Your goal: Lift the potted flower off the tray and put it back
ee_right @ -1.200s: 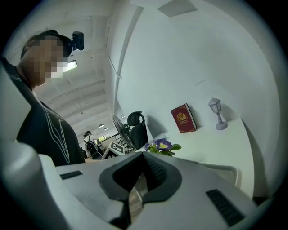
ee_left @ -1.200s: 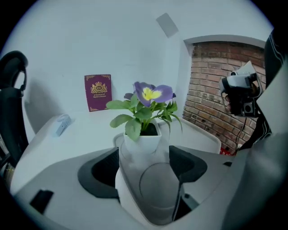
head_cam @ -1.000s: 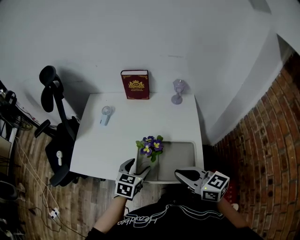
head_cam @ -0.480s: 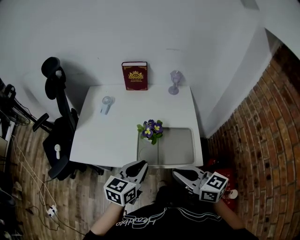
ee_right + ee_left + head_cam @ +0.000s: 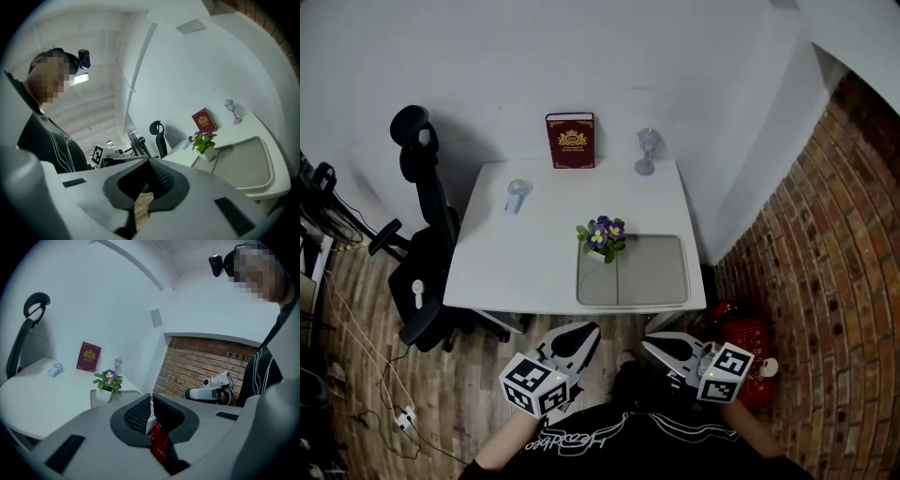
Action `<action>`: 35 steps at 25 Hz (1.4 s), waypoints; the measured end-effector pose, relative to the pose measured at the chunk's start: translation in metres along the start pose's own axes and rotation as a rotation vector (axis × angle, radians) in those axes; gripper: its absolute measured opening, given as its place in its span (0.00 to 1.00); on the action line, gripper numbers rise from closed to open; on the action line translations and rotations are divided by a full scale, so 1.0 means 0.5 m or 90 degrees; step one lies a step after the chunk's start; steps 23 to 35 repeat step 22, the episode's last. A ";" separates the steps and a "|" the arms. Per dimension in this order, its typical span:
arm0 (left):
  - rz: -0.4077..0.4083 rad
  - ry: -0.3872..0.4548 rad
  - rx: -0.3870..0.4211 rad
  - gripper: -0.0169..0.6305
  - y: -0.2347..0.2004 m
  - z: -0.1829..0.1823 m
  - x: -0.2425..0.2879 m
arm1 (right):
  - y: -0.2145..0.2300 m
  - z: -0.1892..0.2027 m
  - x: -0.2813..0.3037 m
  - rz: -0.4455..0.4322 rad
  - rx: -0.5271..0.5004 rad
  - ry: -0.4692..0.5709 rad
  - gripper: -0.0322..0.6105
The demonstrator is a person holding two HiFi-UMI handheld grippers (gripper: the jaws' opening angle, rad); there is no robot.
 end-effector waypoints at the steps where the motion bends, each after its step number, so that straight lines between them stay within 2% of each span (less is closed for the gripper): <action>1: 0.001 0.001 0.003 0.09 0.007 0.000 -0.005 | -0.004 0.001 -0.003 0.004 -0.006 0.000 0.05; 5: -0.001 0.009 0.008 0.09 0.023 0.002 -0.023 | -0.012 0.003 -0.015 0.018 -0.003 0.002 0.05; 17: -0.003 0.012 -0.026 0.09 0.036 0.034 -0.050 | -0.046 0.024 -0.038 0.025 -0.011 -0.004 0.05; 35: 0.003 0.006 -0.026 0.09 0.048 0.037 -0.049 | -0.056 0.036 -0.051 0.035 -0.014 -0.012 0.05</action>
Point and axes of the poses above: the fingertips, and each gripper's own axes: x forward along the fingers, y to its right, z out of its underside, the point moved 8 cm from there along -x, backward along the fingers, and after that the axes turned 13 degrees about z, right-handed, at the moved point
